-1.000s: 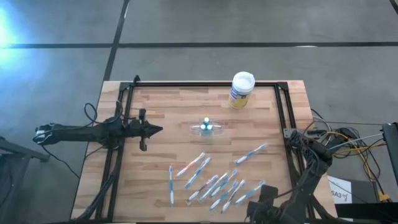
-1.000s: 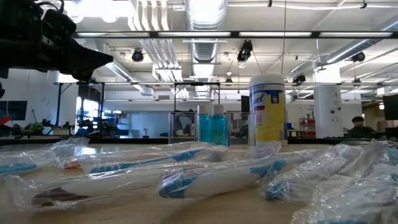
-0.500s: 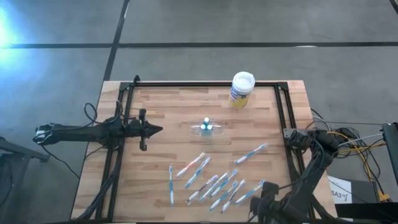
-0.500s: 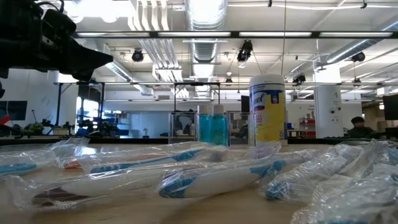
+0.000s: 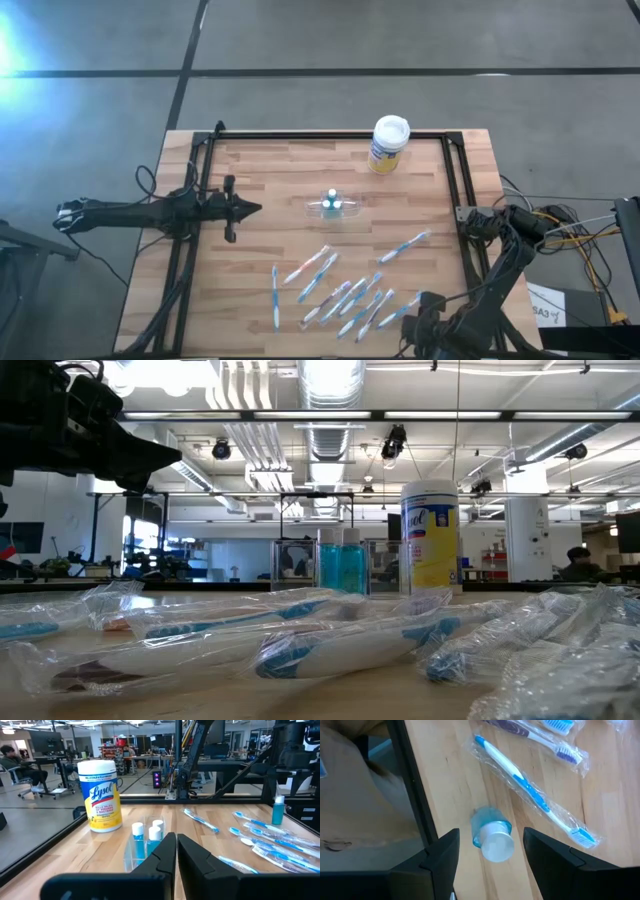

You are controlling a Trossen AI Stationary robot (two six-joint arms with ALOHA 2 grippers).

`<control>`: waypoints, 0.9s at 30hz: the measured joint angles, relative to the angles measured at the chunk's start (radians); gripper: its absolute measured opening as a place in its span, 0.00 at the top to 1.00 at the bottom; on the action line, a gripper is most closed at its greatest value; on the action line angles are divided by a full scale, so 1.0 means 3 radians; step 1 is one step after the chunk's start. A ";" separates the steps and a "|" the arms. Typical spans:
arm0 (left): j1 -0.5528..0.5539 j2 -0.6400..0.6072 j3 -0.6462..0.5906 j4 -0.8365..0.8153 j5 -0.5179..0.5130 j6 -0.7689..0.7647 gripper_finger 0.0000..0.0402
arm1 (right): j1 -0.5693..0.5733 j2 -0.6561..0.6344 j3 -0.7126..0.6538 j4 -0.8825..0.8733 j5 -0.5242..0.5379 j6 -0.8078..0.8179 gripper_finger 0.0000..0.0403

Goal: Pick & Place toothbrushing station
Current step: Put the blue mouthwash into the transparent organizer

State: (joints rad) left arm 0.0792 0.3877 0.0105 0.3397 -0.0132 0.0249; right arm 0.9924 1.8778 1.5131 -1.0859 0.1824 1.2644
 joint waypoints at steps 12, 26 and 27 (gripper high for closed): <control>0.0000 0.0000 0.0000 -0.0005 0.0016 -0.0006 0.97 | -0.0006 0.0001 -0.0117 0.0065 -0.0150 0.0041 0.47; -0.0001 0.0000 0.0000 -0.0015 0.0018 -0.0009 0.98 | -0.0008 0.0003 -0.0153 0.0069 -0.0118 0.0057 0.49; -0.0001 0.0000 0.0000 -0.0015 0.0019 -0.0009 0.98 | -0.0008 0.0003 -0.0155 0.0067 -0.0084 0.0061 0.51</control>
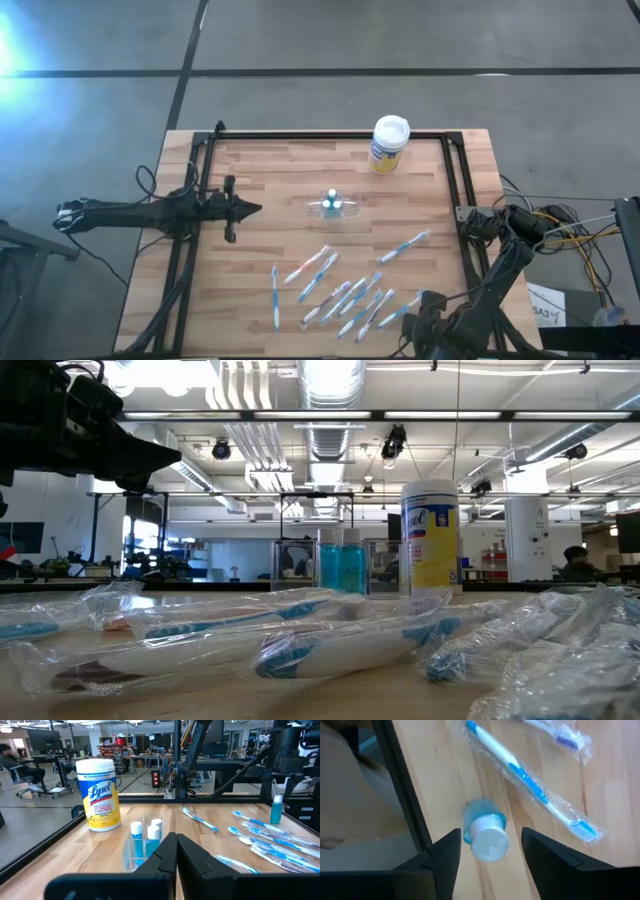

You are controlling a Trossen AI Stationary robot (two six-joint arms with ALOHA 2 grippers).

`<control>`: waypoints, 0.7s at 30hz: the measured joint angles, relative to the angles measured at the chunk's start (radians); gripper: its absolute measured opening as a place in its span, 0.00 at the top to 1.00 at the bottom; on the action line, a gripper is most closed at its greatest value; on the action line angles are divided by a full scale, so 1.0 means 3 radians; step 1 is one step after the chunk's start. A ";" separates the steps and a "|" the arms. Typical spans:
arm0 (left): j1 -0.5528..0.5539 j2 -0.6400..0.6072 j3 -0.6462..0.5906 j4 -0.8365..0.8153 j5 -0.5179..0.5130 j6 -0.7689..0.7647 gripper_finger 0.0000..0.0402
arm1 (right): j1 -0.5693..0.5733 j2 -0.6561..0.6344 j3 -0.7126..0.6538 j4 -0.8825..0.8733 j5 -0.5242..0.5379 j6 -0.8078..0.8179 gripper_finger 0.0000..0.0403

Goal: Pick & Place toothbrushing station
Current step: Put the blue mouthwash into the transparent organizer

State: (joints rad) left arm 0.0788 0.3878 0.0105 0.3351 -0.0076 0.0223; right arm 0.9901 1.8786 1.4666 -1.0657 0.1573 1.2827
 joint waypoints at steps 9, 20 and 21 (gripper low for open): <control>0.0000 0.0000 0.0000 -0.0010 0.0003 0.0002 0.95 | 0.0000 0.0000 -0.0004 0.0001 0.0070 0.0002 0.71; 0.0001 0.0000 0.0000 -0.0010 0.0002 -0.0001 0.98 | -0.0111 -0.0097 0.0083 -0.0025 0.0096 -0.0107 0.79; 0.0001 0.0000 0.0000 -0.0010 0.0002 -0.0006 0.98 | -0.0134 -0.0125 0.0121 -0.0063 0.0107 -0.0136 0.79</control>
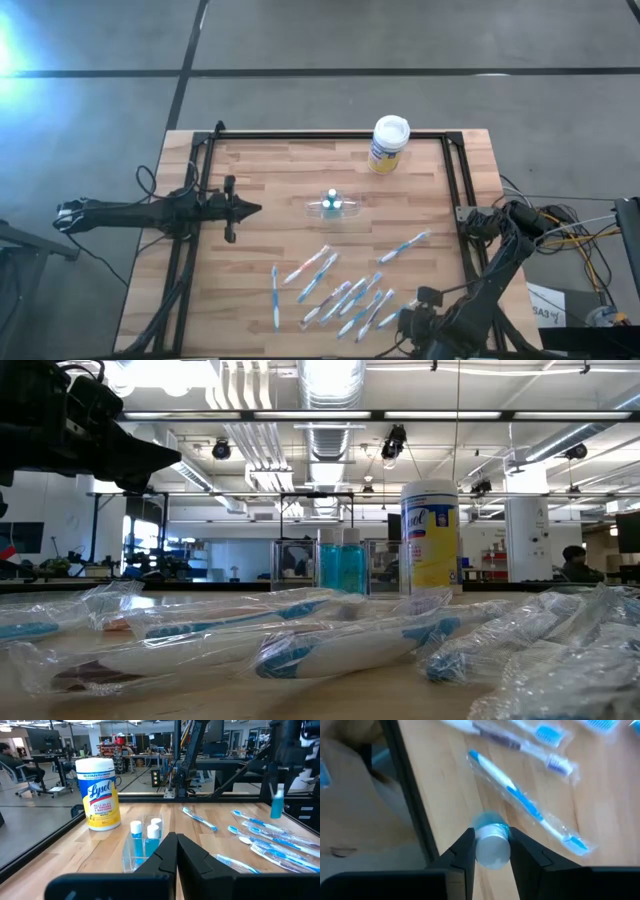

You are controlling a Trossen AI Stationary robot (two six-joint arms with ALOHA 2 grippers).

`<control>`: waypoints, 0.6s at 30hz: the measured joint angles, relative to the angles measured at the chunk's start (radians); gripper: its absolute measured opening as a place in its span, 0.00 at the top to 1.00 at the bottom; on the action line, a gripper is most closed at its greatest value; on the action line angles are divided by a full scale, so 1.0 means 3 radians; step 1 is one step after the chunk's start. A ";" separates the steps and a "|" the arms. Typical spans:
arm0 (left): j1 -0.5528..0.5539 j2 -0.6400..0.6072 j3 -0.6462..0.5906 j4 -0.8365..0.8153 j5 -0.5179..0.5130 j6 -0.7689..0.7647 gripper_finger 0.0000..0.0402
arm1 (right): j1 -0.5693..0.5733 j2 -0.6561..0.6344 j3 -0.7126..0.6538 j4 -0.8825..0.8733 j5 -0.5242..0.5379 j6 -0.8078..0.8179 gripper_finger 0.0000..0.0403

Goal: Pick & Place toothbrushing station
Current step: Put the blue mouthwash into the transparent organizer

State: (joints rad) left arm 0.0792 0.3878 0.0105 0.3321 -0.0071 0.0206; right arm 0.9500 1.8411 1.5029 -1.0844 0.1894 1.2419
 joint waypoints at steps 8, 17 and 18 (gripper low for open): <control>-0.0001 0.0000 0.0000 0.0000 -0.0001 -0.0008 0.95 | -0.0388 -0.0259 0.0360 -0.0334 0.0454 -0.0418 0.79; -0.0001 -0.0001 0.0000 0.0000 -0.0001 -0.0008 0.96 | -0.1249 -0.0437 0.0836 -0.0389 0.0629 -0.1203 0.79; -0.0001 0.0000 0.0000 0.0000 -0.0001 -0.0008 0.97 | -0.1356 -0.0437 0.0903 -0.0389 0.0626 -0.1335 0.79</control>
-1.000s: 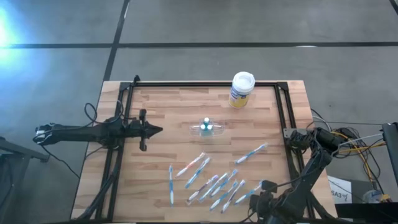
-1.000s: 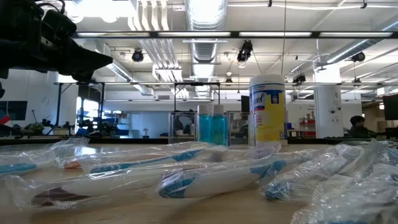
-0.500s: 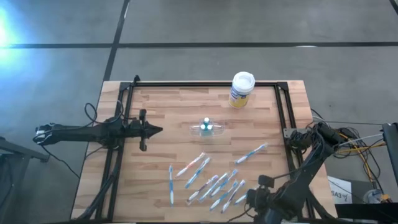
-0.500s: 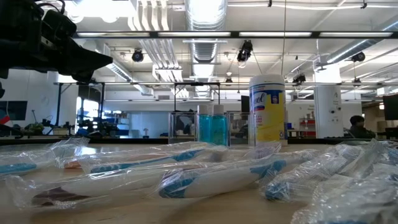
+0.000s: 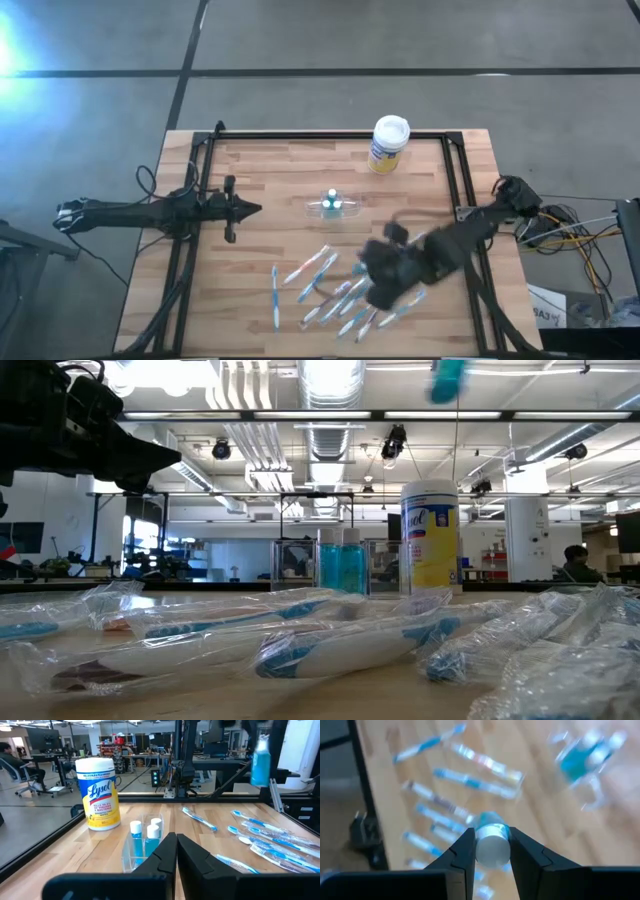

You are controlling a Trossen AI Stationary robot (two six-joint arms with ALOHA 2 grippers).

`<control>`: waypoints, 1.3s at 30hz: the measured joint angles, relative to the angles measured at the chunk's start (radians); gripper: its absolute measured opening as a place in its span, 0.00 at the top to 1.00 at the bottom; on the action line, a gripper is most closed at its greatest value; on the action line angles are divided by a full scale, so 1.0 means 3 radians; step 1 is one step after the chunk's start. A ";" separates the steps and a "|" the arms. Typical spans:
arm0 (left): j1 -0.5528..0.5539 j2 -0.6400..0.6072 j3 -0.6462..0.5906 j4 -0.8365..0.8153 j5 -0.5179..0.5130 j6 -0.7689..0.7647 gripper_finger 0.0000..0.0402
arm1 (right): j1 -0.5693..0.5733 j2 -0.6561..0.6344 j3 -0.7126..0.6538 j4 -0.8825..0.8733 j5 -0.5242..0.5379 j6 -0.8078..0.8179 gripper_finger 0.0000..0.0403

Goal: Pick & Place toothbrushing station
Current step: Put the blue mouthwash into the transparent organizer

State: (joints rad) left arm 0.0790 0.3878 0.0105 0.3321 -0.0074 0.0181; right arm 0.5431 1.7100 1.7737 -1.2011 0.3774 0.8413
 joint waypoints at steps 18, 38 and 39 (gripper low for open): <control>0.0000 0.0000 0.0000 -0.0039 -0.0001 0.0024 0.94 | -0.1938 0.0168 0.0495 -0.0144 -0.0665 -0.1269 0.79; 0.0000 -0.0001 0.0000 -0.0188 -0.0003 0.0046 0.96 | -0.2402 0.1574 0.1902 -0.0592 -0.1096 -0.2059 0.79; 0.0000 0.0000 0.0000 -0.0204 -0.0003 0.0046 0.96 | -0.2407 0.1630 0.1949 -0.0656 -0.1094 -0.2060 0.79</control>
State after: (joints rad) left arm 0.0790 0.3878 0.0105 0.2710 -0.0082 0.0319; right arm -0.1791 2.1989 2.3584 -1.3978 0.0492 0.2234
